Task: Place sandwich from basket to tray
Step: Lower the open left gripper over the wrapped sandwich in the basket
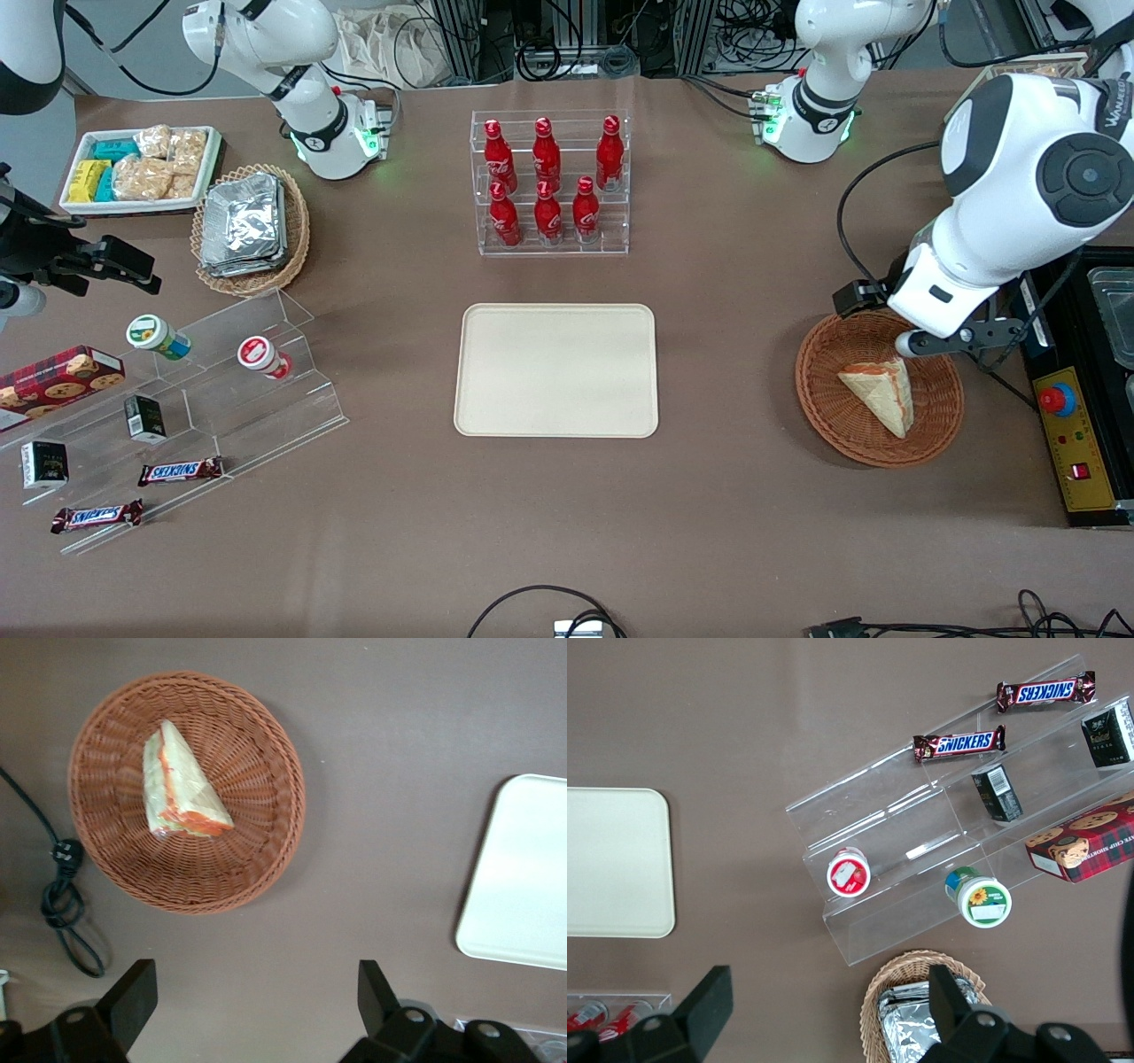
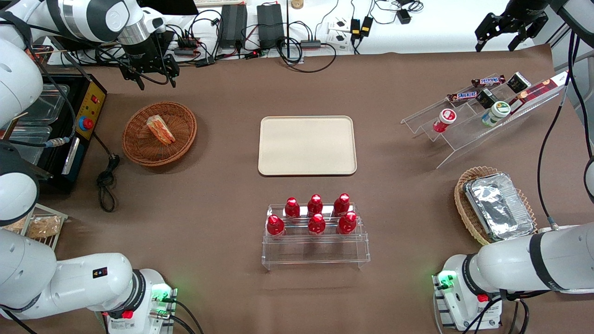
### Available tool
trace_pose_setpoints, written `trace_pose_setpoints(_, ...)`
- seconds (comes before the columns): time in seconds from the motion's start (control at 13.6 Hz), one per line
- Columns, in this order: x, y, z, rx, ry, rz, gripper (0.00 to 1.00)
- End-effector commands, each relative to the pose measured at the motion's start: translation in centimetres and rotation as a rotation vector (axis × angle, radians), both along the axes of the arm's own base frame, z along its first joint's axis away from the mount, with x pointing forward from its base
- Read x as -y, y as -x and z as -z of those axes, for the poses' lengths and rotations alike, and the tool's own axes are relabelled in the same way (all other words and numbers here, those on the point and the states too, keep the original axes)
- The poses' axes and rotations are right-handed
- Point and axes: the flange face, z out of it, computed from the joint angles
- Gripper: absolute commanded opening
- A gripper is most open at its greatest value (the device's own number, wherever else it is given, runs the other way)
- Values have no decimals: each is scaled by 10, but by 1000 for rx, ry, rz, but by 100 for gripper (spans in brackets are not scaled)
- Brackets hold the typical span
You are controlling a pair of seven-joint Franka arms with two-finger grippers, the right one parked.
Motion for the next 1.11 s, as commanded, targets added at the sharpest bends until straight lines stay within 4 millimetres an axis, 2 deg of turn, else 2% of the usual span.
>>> trace_pose_setpoints(0.0, -2, -5, -4, -11, -27, -13, 100)
trace_pose_setpoints(0.22, -7, -22, -10, -18, -6, -21, 100)
trace_pose_setpoints(0.44, -15, -28, 1, -24, -46, -42, 100)
trace_pose_setpoints(0.66, -36, -35, 28, -14, -84, -219, 100)
trace_pose_setpoints(1.03, -77, -35, 96, 20, -74, -526, 100)
